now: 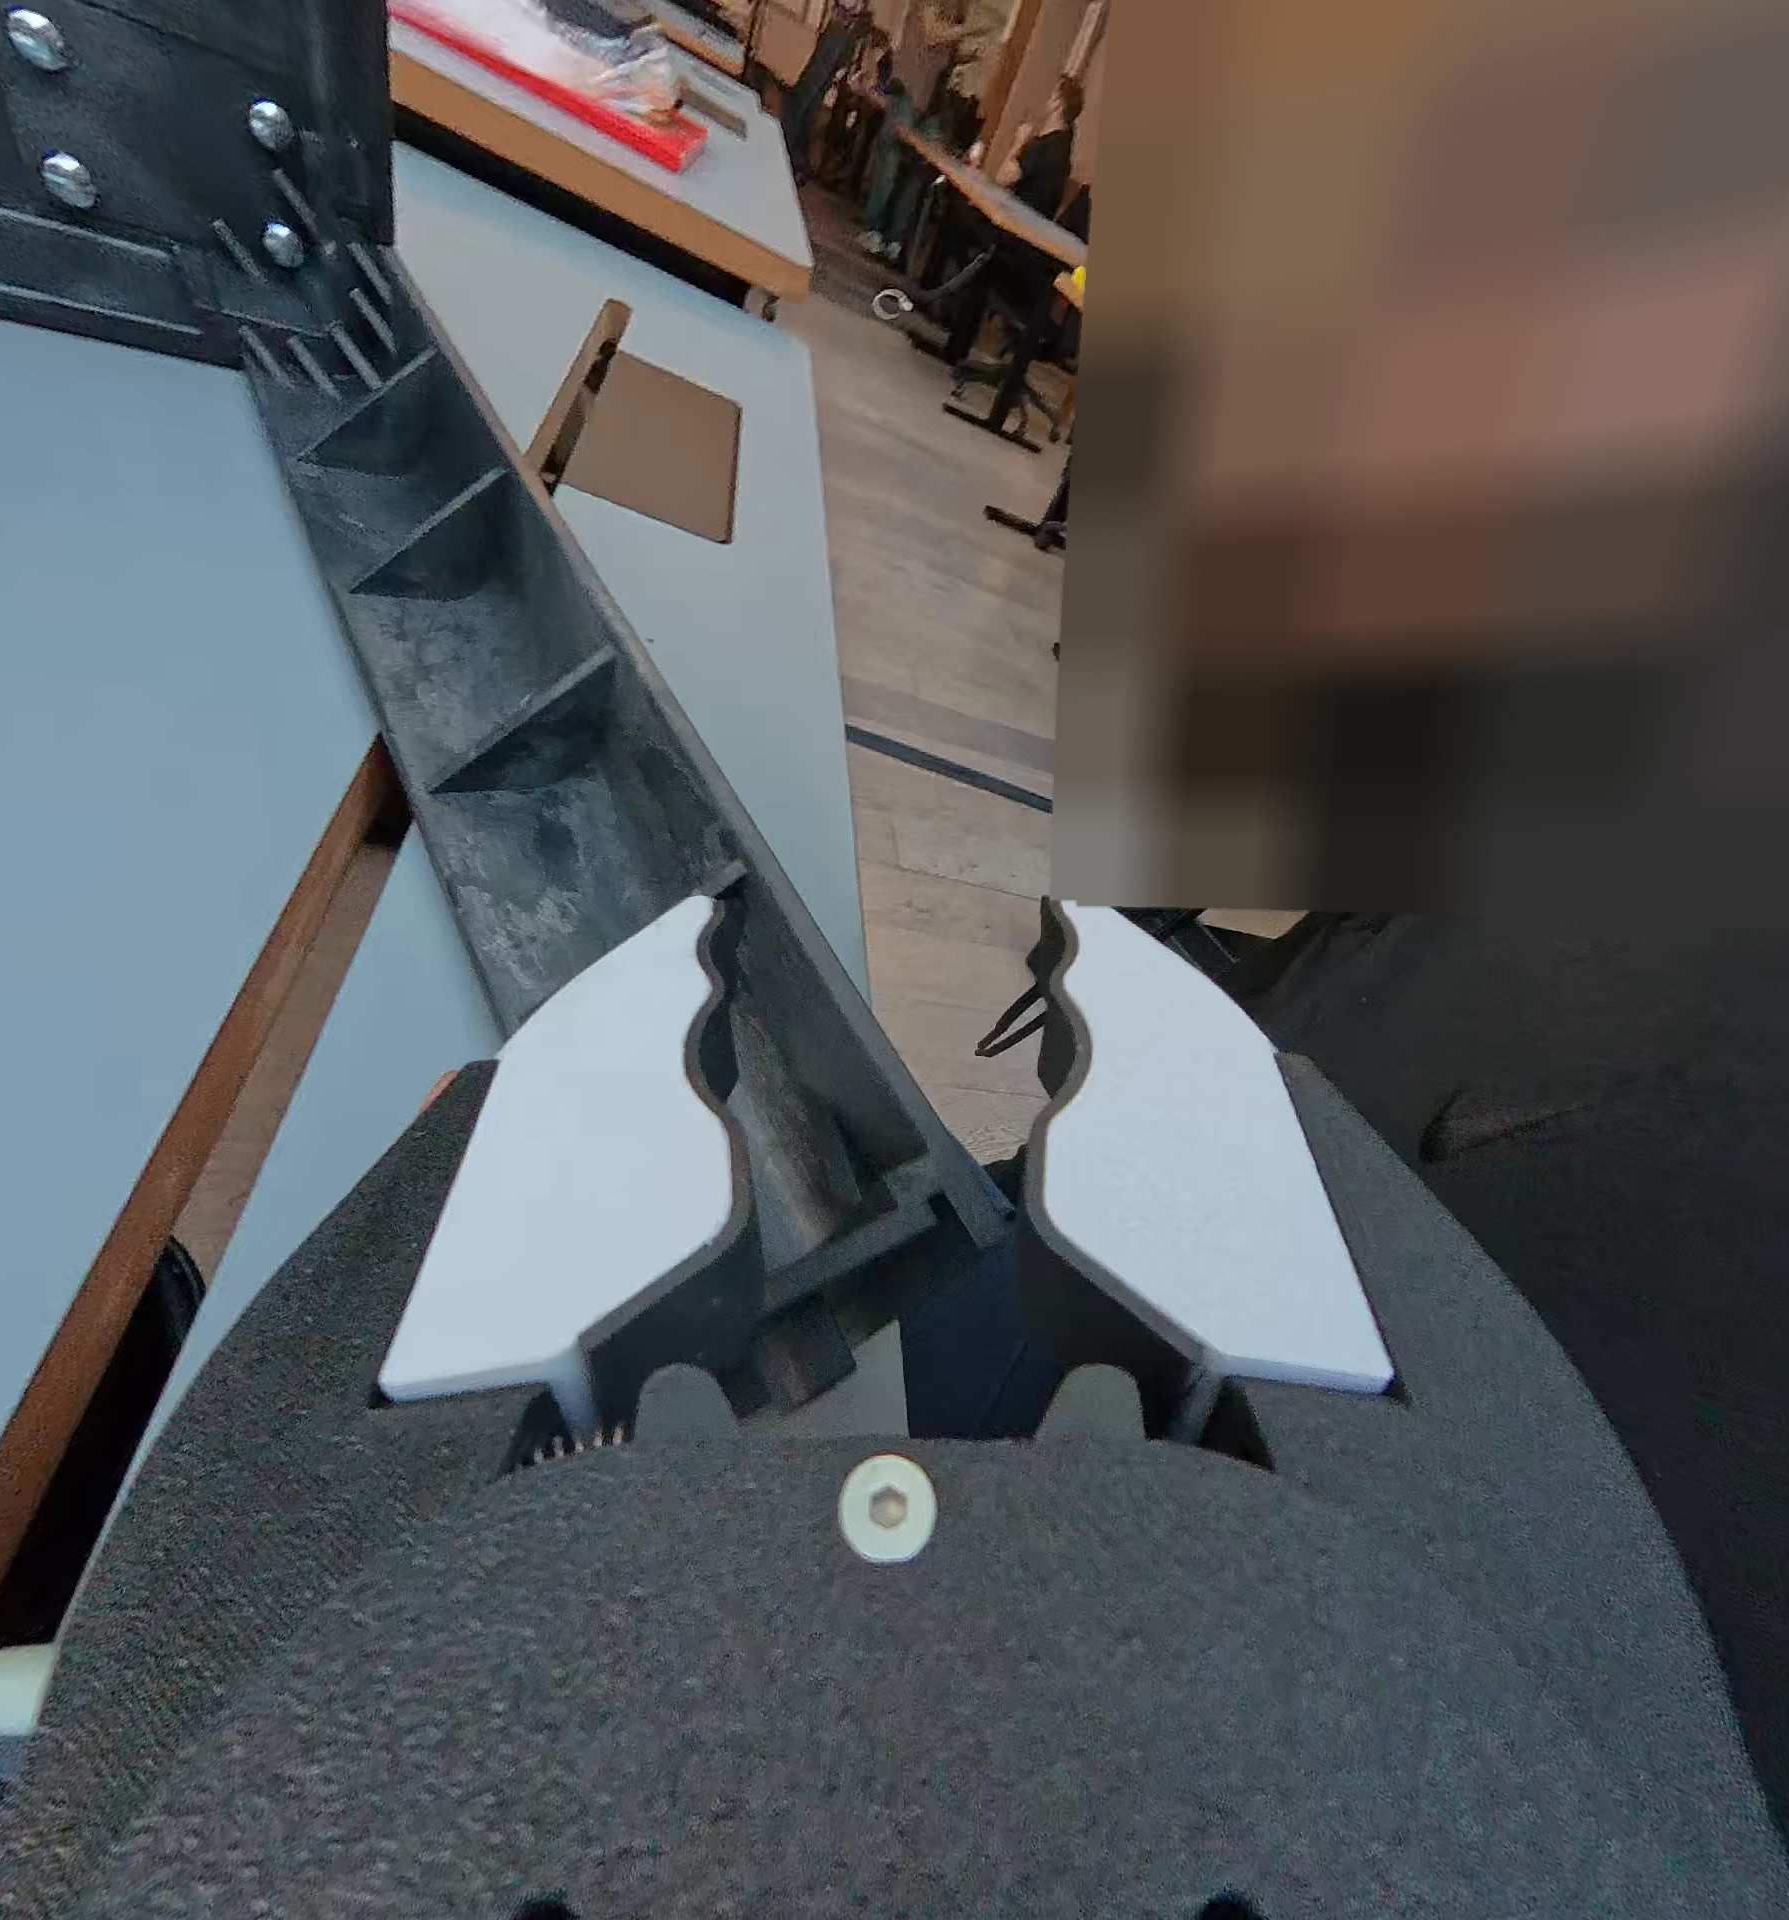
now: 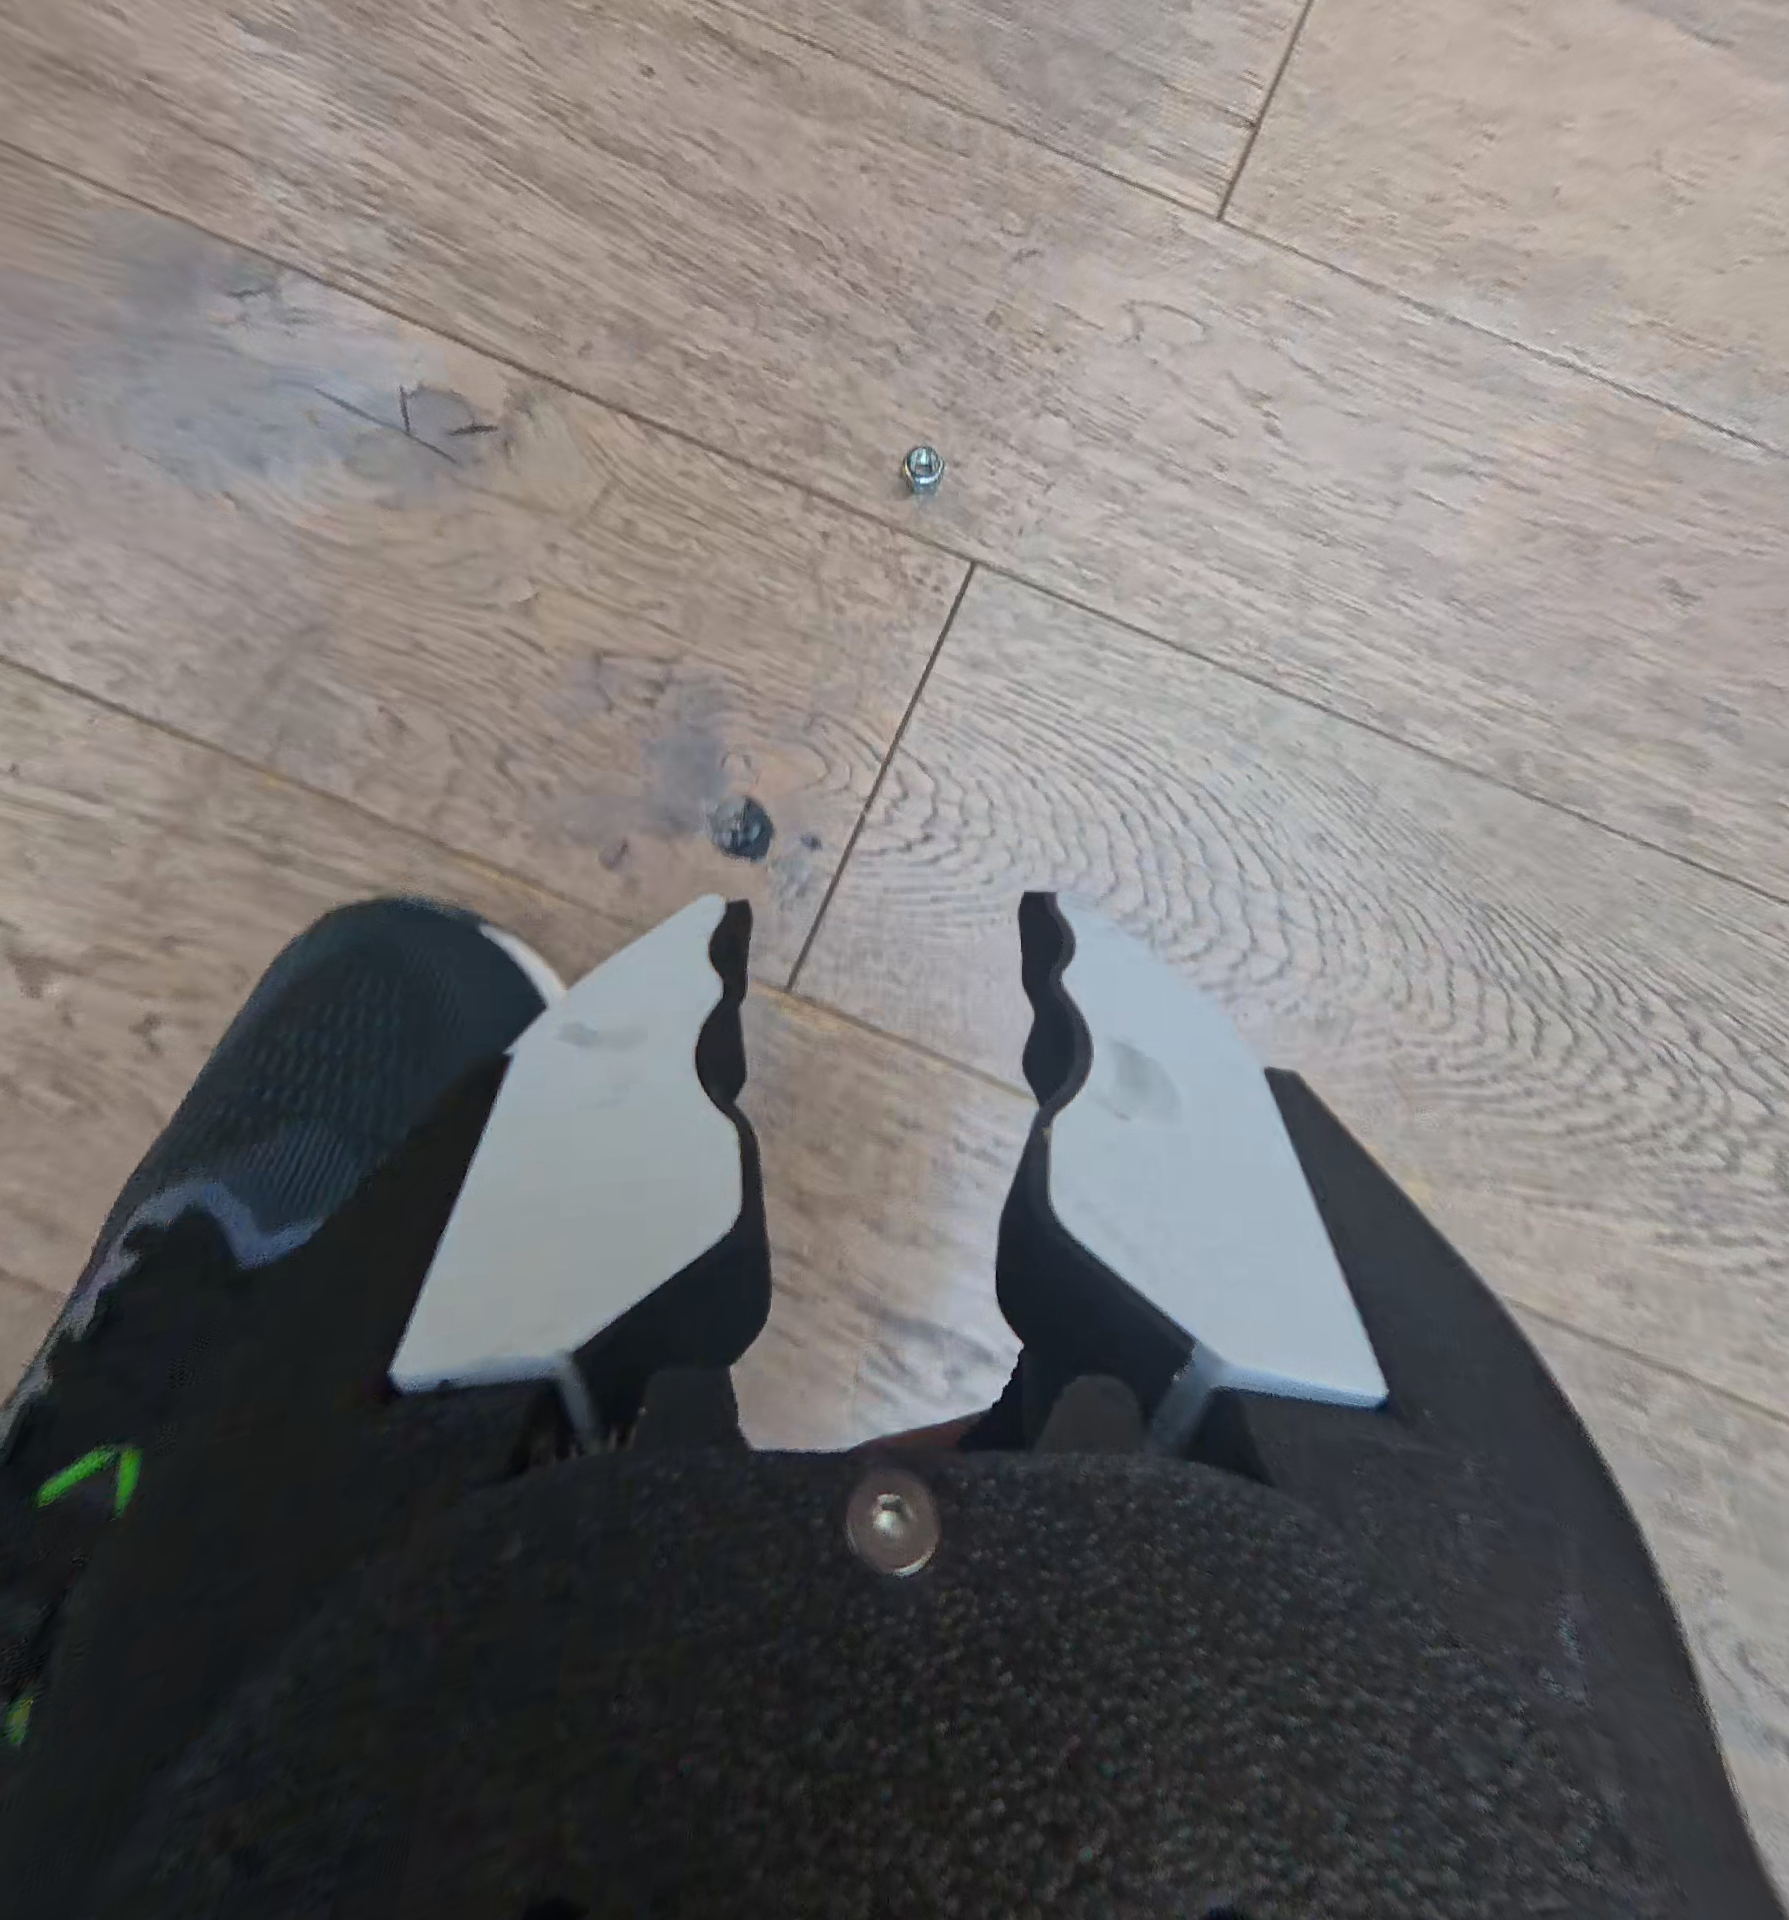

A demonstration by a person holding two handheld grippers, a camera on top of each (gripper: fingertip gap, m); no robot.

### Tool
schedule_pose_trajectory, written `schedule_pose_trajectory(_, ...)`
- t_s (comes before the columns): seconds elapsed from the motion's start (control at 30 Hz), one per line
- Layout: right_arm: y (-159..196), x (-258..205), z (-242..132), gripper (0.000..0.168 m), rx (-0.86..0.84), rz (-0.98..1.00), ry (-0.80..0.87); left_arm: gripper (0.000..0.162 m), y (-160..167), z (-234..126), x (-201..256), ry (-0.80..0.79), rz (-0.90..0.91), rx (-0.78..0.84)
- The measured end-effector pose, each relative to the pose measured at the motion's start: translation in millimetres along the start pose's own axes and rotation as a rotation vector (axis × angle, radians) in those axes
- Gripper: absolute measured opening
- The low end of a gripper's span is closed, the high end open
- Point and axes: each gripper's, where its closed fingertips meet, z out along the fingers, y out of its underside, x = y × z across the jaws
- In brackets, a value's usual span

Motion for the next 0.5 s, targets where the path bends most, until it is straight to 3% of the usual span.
schedule_pose_trajectory(0.23,-40,9,108,0.051,0.024,0.012,-0.103,0.056,-28,47,-41,-0.274,-0.013,-0.154)
schedule_pose_trajectory(0.5,-52,9,184,0.053,-0.009,-0.048,-0.138,0.058,-39,87,-64,-0.471,0.055,-0.346)
